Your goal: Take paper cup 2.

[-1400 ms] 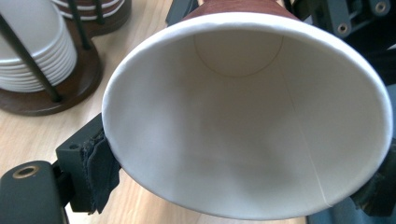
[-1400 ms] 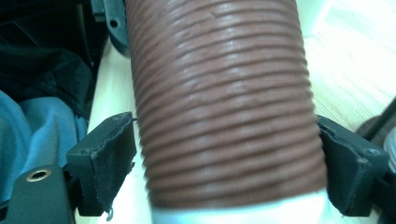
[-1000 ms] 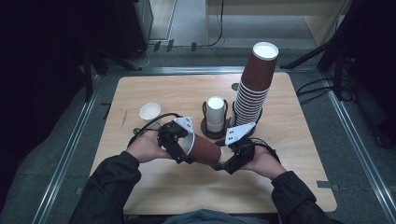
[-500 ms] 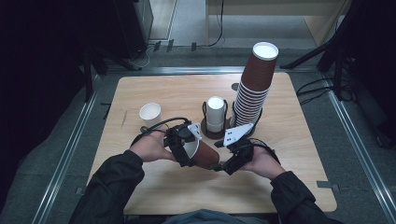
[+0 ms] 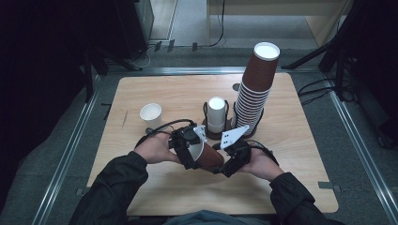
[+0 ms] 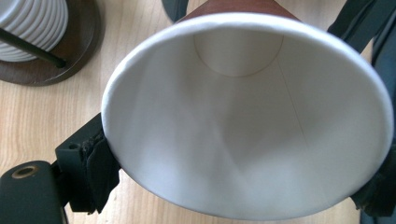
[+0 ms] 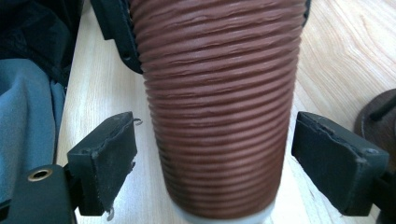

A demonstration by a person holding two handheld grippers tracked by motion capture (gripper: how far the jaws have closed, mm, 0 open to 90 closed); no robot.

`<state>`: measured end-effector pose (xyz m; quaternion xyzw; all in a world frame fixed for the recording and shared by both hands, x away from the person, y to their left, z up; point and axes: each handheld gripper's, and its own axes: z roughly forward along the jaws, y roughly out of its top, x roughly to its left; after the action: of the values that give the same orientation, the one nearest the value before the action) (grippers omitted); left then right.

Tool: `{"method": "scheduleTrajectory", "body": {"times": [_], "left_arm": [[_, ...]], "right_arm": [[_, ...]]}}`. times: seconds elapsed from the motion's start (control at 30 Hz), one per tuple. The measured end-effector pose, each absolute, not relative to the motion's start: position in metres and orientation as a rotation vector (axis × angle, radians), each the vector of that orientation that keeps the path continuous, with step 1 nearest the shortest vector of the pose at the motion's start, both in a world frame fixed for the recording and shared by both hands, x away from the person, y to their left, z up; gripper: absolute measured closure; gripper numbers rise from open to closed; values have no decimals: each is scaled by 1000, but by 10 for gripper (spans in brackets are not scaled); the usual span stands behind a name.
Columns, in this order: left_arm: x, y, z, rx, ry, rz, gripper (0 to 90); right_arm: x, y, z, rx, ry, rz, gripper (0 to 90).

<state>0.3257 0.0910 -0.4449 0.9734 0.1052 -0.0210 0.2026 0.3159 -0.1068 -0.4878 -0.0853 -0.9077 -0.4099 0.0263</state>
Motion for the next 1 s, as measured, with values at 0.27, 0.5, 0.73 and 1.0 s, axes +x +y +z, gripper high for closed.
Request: {"method": "scheduleTrajectory", "body": {"times": [0.27, 0.5, 0.73, 1.0], "left_arm": [[324, 90, -442, 2700, 286, -68, 77], [324, 90, -440, 2678, 294, -82, 77], [322, 90, -441, 2681, 285, -65, 62], [327, 102, -433, 2571, 374, -38, 0]], "right_arm": [[316, -98, -490, -239, -2803, -1256, 155], [316, -97, -491, -234, -2810, -1247, 193], [315, -95, -491, -208, -2834, -1230, 199], [317, -103, -488, -254, -2849, -1286, 196]]}}
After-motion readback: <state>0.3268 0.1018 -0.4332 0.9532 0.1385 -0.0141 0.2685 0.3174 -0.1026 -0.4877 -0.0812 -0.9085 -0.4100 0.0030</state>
